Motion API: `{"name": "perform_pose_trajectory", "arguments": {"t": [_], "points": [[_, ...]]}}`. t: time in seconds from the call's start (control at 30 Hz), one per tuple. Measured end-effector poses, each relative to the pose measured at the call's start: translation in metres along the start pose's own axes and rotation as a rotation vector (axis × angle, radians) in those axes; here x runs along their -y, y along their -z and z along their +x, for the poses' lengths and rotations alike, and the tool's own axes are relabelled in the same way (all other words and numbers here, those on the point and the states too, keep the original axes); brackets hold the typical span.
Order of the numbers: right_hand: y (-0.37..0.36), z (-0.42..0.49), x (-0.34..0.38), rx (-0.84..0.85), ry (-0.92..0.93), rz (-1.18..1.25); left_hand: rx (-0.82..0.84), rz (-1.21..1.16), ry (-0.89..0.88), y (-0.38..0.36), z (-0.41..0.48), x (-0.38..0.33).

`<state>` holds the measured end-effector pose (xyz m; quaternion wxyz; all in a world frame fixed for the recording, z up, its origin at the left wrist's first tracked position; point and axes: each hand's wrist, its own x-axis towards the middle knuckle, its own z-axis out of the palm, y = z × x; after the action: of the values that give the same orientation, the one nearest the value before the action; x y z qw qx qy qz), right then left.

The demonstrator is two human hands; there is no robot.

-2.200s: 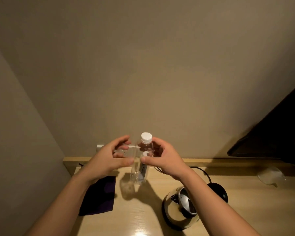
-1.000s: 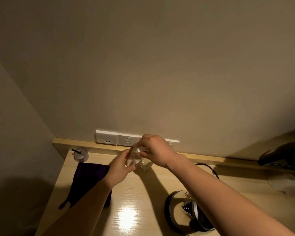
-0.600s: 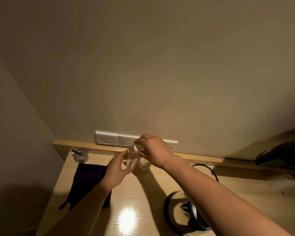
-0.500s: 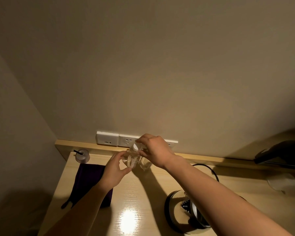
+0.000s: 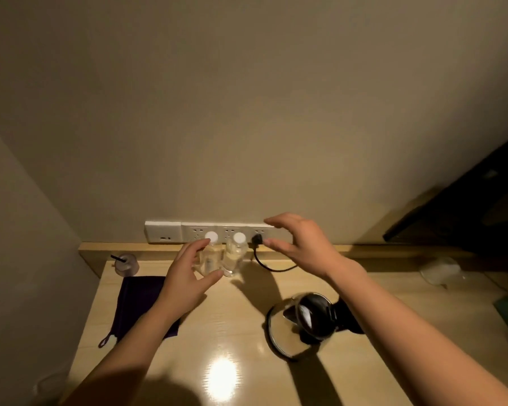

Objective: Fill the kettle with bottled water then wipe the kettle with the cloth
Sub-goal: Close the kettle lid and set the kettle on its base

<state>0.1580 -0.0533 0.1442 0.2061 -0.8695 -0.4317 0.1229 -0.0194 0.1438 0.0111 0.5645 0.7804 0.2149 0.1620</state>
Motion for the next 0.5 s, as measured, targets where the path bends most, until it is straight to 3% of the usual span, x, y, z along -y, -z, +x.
{"name": "perform_pose_trajectory", "arguments": {"t": [0.27, 0.4, 0.5], "points": [[0.055, -0.126, -0.087, 0.028, -0.289, 0.024, 0.504, 0.043, 0.025, -0.091, -0.033, -0.027], [0.054, -0.171, -0.128, 0.207, -0.393, 0.187, 0.614, 0.118, 0.015, -0.135, -0.041, -0.027], [0.041, -0.184, -0.150, 0.282, -0.370, 0.263, 0.587, 0.073, 0.058, -0.157, -0.047, -0.021]]}}
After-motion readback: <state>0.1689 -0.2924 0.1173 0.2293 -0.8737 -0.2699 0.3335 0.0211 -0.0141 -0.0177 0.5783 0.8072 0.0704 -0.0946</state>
